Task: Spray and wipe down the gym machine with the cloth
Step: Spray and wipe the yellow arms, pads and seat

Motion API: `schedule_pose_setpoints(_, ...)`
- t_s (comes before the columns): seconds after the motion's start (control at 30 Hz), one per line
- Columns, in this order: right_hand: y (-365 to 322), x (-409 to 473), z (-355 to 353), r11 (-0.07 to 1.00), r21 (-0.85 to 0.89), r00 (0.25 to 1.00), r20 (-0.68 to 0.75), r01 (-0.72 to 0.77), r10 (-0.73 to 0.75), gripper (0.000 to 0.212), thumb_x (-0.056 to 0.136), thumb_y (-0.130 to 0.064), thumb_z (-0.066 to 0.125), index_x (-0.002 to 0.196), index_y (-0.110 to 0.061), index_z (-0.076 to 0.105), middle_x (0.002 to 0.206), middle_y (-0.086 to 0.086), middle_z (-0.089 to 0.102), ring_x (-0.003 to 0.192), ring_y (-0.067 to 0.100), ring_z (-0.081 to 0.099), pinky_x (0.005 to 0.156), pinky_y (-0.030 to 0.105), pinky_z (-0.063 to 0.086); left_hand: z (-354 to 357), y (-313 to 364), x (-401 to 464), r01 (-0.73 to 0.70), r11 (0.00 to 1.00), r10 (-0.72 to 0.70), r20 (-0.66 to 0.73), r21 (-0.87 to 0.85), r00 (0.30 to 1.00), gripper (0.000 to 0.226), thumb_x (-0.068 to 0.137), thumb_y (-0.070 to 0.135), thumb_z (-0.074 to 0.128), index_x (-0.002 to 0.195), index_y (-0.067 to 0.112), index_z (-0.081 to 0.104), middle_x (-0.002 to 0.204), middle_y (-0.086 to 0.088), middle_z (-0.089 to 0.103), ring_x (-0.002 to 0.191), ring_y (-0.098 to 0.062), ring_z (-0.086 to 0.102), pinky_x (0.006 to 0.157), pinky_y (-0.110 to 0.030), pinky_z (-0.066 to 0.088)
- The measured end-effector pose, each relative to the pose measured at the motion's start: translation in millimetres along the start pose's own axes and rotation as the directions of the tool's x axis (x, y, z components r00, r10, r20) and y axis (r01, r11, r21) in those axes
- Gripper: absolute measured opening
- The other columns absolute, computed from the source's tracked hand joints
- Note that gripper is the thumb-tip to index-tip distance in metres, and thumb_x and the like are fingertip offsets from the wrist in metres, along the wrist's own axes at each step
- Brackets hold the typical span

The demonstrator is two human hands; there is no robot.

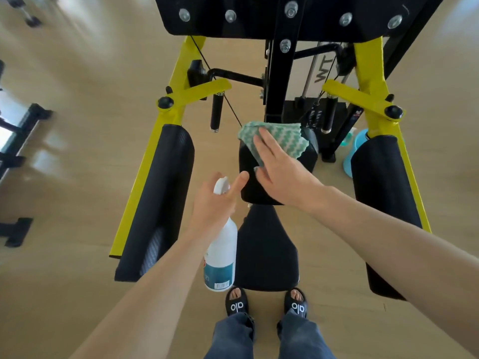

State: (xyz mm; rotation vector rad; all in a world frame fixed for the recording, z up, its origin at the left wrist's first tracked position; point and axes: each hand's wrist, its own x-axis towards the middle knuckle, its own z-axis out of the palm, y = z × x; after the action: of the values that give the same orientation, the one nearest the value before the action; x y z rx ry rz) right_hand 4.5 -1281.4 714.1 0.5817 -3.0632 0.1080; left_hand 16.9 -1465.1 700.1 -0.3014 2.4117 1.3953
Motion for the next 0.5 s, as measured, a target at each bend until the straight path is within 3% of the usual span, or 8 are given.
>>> schedule_pose_setpoints(0.07, 10, 4, -3, 0.97, -0.235, 0.997, -0.017, 0.068, -0.074, 0.056, 0.105, -0.024, 0.042, 0.153, 0.003, 0.03, 0.165, 0.021, 0.019, 0.146, 0.037, 0.033, 0.116, 0.049, 0.034, -7, 1, 6, -0.025, 1.0, 0.025, -0.021, -0.01, 0.999, 0.069, 0.087, 0.076, 0.061, 0.12, 0.016, 0.061, 0.073, -0.005, 0.062, 0.058, -0.009, 0.055, 0.059, -0.024, 0.043)
schedule_pose_setpoints(0.1, 15, 6, -10, 0.963, -0.268, 0.996, -0.079, 0.01, -0.032, 0.059, 0.104, -0.032, 0.044, 0.154, -0.002, 0.033, 0.162, 0.016, 0.029, 0.138, 0.033, 0.041, 0.111, 0.045, 0.039, -9, 1, 10, -0.045, 0.998, 0.044, -0.029, -0.032, 0.999, 0.063, 0.088, 0.073, 0.063, 0.102, 0.012, 0.06, 0.066, -0.005, 0.055, 0.055, -0.012, 0.052, 0.059, -0.026, 0.043)
schedule_pose_setpoints(0.17, 23, 15, -20, 0.938, -0.348, 0.988, -0.145, -0.001, -0.053, 0.063, 0.101, -0.047, 0.048, 0.153, -0.013, 0.04, 0.154, 0.005, 0.045, 0.127, 0.028, 0.047, 0.104, 0.041, 0.038, -14, 2, 16, -0.085, 0.993, 0.082, -0.033, -0.082, 0.996, 0.067, 0.09, 0.067, 0.066, 0.081, 0.005, 0.045, 0.063, -0.011, 0.047, 0.055, -0.017, 0.047, 0.059, -0.03, 0.041)
schedule_pose_setpoints(0.23, 26, 29, -19, 0.926, -0.369, 0.987, -0.11, 0.073, -0.121, 0.061, 0.101, -0.047, 0.046, 0.15, -0.01, 0.044, 0.149, 0.007, 0.051, 0.131, 0.03, 0.047, 0.109, 0.042, 0.038, -20, 4, 21, -0.123, 0.987, 0.122, -0.023, -0.098, 0.992, 0.07, 0.092, 0.062, 0.067, 0.082, -0.001, 0.038, 0.065, -0.012, 0.044, 0.058, -0.02, 0.043, 0.056, -0.026, 0.038)
schedule_pose_setpoints(0.33, 26, 55, -10, 0.961, -0.253, 0.989, -0.065, 0.111, -0.131, 0.058, 0.105, -0.042, 0.032, 0.144, -0.004, 0.05, 0.143, 0.015, 0.055, 0.132, 0.031, 0.051, 0.113, 0.043, 0.04, -27, 4, 29, -0.154, 0.983, 0.154, -0.012, -0.101, 0.988, 0.071, 0.094, 0.058, 0.067, 0.085, -0.006, 0.038, 0.067, -0.012, 0.042, 0.058, -0.021, 0.044, 0.049, -0.017, 0.036)
schedule_pose_setpoints(0.43, 12, 78, -6, 0.939, -0.328, 0.995, 0.009, 0.1, -0.103, 0.054, 0.108, -0.04, 0.022, 0.123, -0.01, 0.064, 0.115, 0.01, 0.068, 0.107, 0.03, 0.062, 0.094, 0.044, 0.049, -31, 4, 35, -0.153, 0.982, 0.152, -0.014, -0.114, 0.988, 0.069, 0.095, 0.056, 0.066, 0.084, -0.006, 0.038, 0.067, -0.013, 0.042, 0.057, -0.021, 0.043, 0.047, -0.016, 0.036)
schedule_pose_setpoints(0.5, -4, 91, -7, 0.888, -0.421, 0.982, 0.117, 0.184, -0.148, 0.04, 0.109, -0.034, 0.029, 0.114, -0.018, 0.065, 0.091, 0.005, 0.066, 0.089, 0.029, 0.062, 0.08, 0.043, 0.051, -32, 4, 37, -0.144, 0.981, 0.144, -0.009, -0.128, 0.989, 0.069, 0.095, 0.057, 0.065, 0.086, -0.007, 0.04, 0.066, -0.014, 0.043, 0.055, -0.019, 0.042, 0.046, -0.016, 0.036)
